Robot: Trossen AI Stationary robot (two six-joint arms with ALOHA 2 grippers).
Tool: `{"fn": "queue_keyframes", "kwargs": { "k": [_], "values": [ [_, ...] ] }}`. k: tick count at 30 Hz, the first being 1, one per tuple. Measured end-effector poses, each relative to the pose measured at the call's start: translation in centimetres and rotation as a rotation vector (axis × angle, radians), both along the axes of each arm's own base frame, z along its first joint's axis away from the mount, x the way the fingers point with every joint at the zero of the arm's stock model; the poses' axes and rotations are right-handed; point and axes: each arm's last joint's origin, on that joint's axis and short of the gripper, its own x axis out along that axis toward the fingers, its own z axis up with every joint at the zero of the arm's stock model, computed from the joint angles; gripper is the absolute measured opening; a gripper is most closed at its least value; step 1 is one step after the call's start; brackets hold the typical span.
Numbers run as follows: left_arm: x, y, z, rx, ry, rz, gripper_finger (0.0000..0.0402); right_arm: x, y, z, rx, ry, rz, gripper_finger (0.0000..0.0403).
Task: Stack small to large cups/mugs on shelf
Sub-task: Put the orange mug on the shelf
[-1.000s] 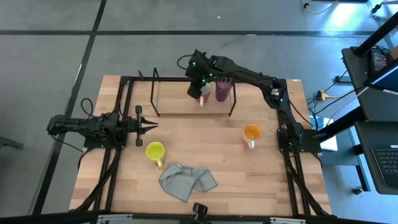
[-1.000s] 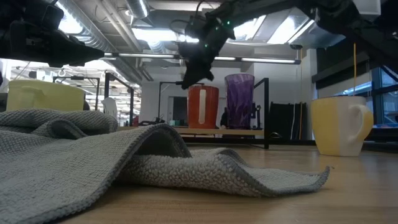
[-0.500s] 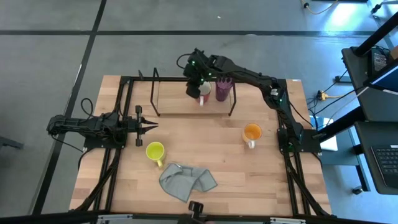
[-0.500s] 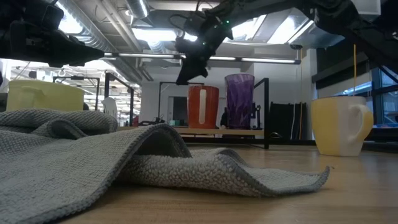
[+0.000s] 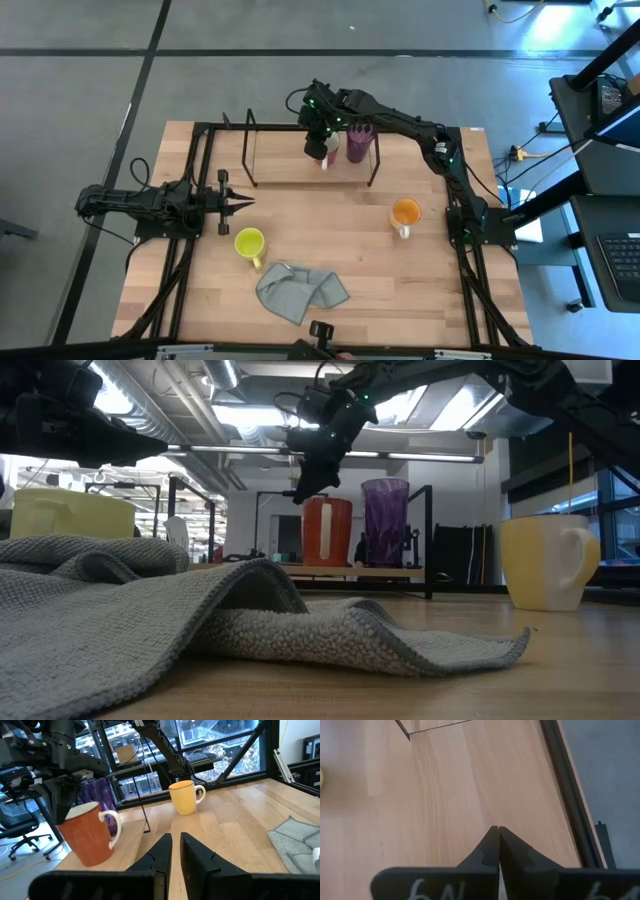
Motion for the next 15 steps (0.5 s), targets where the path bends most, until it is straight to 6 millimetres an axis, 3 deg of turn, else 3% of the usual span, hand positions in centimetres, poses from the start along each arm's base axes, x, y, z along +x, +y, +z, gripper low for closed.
{"fn": "queue_keyframes", "kwargs": {
  "k": [15],
  "values": [
    [0.00, 0.00, 0.00, 0.000, 0.000, 0.000, 0.0033, -0.37, -0.17, -0.06, -0.008, 0.033, -0.019, 0.0005]
  ]
}}
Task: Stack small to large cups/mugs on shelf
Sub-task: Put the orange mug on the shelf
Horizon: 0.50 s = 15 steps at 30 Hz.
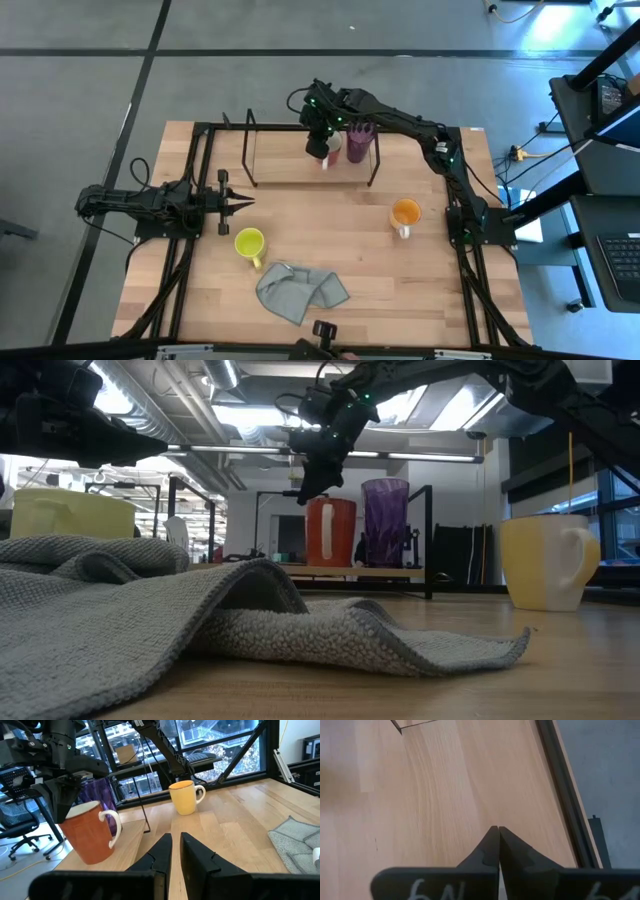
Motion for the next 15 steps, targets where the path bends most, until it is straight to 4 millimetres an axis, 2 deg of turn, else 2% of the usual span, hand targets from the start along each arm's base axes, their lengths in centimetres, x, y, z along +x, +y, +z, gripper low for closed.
{"fn": "queue_keyframes", "kwargs": {
  "k": [15],
  "values": [
    [0.00, 0.00, 0.00, 0.000, 0.000, 0.000, 0.0033, -0.13, 0.23, -0.01, 0.067, -0.006, 0.008, 0.0005]
  ]
}}
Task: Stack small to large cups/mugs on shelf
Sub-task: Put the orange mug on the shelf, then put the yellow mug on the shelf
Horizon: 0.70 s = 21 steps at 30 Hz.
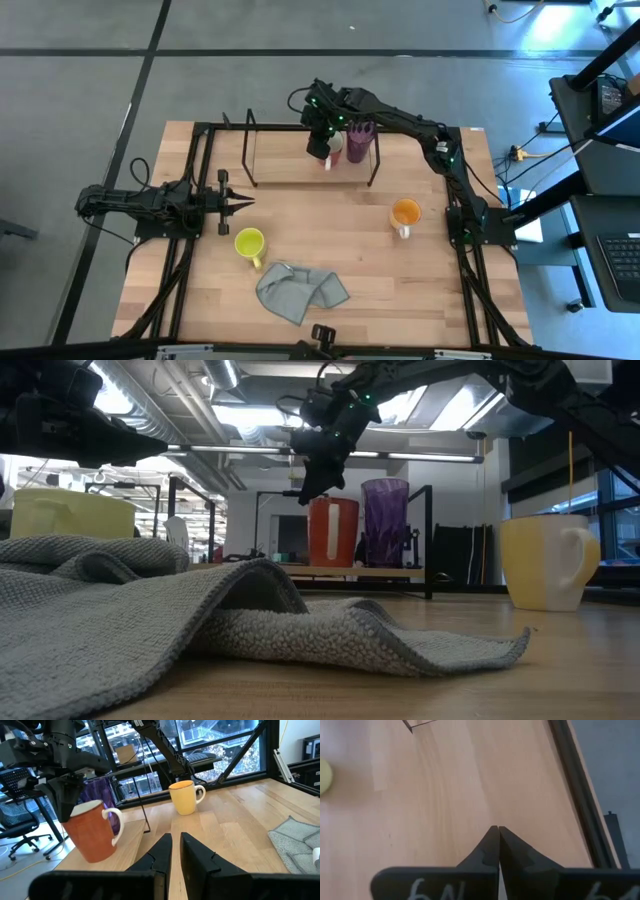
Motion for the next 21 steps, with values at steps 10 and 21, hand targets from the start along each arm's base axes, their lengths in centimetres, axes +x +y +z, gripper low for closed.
{"fn": "queue_keyframes", "kwargs": {
  "k": [10, 21],
  "values": [
    [0.0, 0.0, 0.0, 0.000, 0.000, 0.000, 0.0033, 0.9, 0.5, 0.2, 0.045, -0.089, 0.056, 0.0014],
    [0.0, 0.0, 0.0, 0.000, -0.001, 0.000, 0.0033, 0.7, 2.0, 7.1, -0.105, -0.331, 0.046, 0.0044]
  ]
}}
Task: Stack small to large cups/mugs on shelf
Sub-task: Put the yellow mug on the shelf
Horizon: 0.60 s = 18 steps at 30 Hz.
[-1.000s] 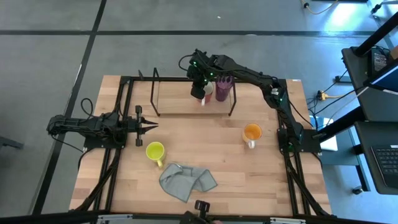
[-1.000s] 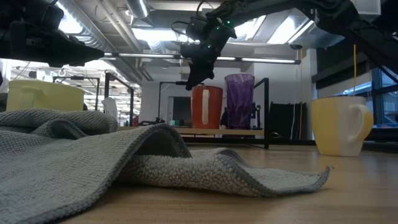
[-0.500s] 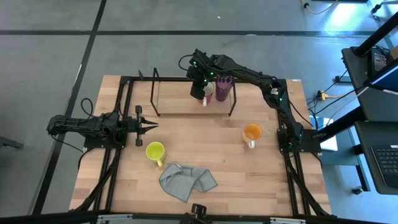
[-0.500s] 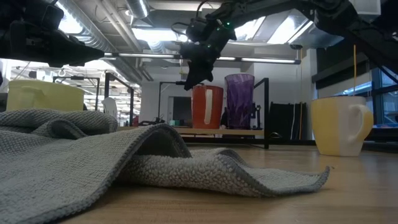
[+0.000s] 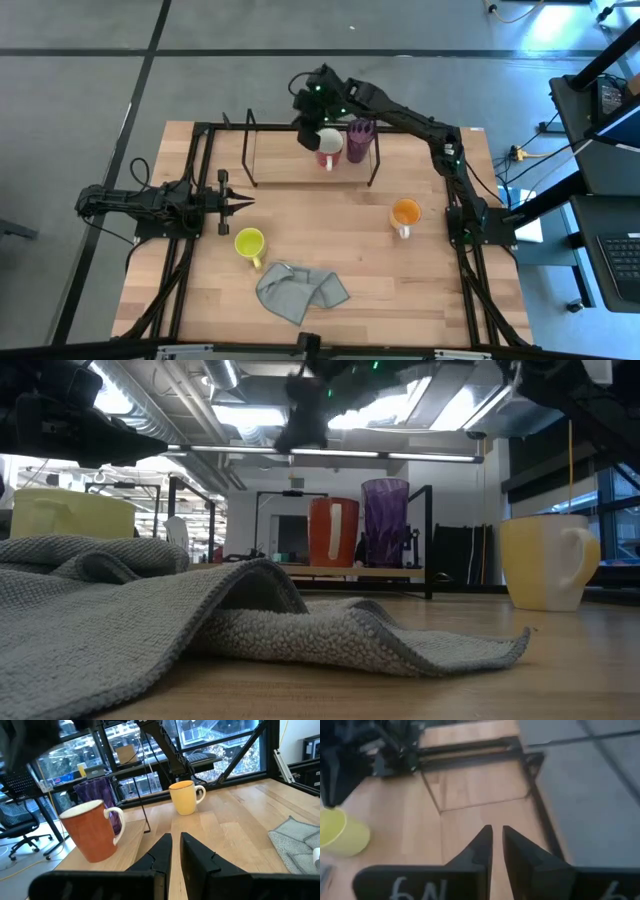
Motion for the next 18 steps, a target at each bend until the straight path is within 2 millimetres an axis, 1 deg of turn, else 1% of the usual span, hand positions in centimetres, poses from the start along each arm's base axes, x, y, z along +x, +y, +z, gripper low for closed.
{"fn": "queue_keyframes", "kwargs": {
  "k": [3, 8, 11, 13, 15, 16, 18],
  "values": [
    [0.0, 0.0, 0.0, 0.000, 0.000, 0.000, 0.0033, -1.7, 0.7, 1.9, -0.053, 0.049, -0.074, 0.0057],
    [0.0, 0.0, 0.0, 0.000, 0.000, 0.002, 0.0033, -5.2, 1.7, 2.7, -0.052, 0.291, -0.250, 0.0082],
    [0.0, 0.0, 0.0, 0.000, 0.000, 0.002, 0.0033, -7.6, 2.7, 3.3, 0.002, 0.422, -0.323, 0.0093],
    [0.0, 0.0, 0.0, 0.000, 0.000, 0.002, 0.0033, -8.6, 3.5, 3.3, 0.043, 0.501, -0.341, 0.0098],
    [0.0, 0.0, 0.0, 0.000, 0.000, 0.003, 0.0033, -9.2, 4.3, 3.3, 0.048, 0.575, -0.332, 0.0101],
    [0.0, 0.0, 0.0, 0.000, 0.001, 0.002, 0.0033, -9.5, 4.7, 3.5, 0.035, 0.594, -0.337, 0.0101],
    [0.0, 0.0, 0.0, 0.000, 0.000, 0.002, 0.0033, -9.7, 5.6, 4.1, 0.006, 0.572, -0.335, 0.0101]
  ]
}}
